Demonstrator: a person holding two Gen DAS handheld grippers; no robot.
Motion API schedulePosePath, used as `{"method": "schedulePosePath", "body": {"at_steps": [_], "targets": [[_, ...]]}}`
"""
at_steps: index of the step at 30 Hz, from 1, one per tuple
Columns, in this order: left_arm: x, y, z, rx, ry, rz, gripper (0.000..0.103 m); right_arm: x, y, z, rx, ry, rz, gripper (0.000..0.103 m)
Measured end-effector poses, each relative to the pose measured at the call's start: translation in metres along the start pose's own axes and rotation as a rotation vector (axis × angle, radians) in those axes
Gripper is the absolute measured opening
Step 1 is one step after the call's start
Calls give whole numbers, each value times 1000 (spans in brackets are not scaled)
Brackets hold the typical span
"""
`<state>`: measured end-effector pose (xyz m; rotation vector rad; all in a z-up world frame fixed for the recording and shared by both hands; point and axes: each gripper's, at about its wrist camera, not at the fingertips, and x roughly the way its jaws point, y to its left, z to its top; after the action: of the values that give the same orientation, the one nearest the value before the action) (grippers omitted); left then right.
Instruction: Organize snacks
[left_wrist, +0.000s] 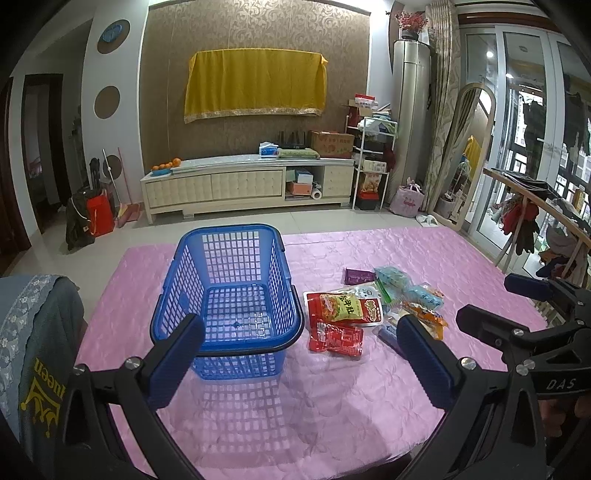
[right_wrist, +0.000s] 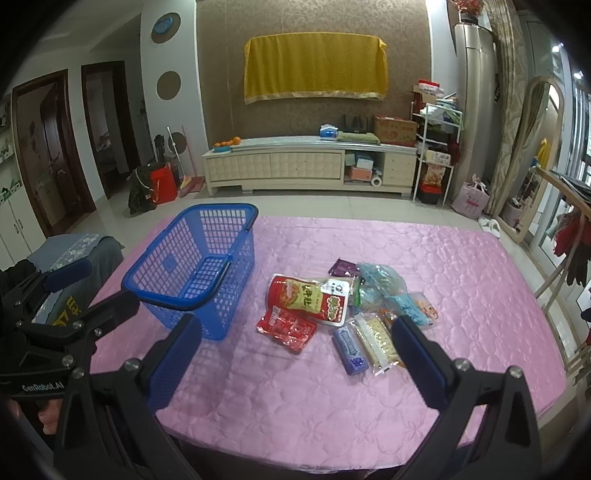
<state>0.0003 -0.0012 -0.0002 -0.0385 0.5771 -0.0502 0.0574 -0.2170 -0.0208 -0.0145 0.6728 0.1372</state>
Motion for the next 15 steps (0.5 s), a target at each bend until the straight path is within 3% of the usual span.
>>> {"method": "schedulePosePath", "body": {"at_steps": [11,15], "targets": [[25,-2,26,-55,-30,-22,103,3,-28,13,-1,-46,-64,103],[42,-12,37,-47,-17,-30,103,16,-50,19,21,-17,-73,103]]}}
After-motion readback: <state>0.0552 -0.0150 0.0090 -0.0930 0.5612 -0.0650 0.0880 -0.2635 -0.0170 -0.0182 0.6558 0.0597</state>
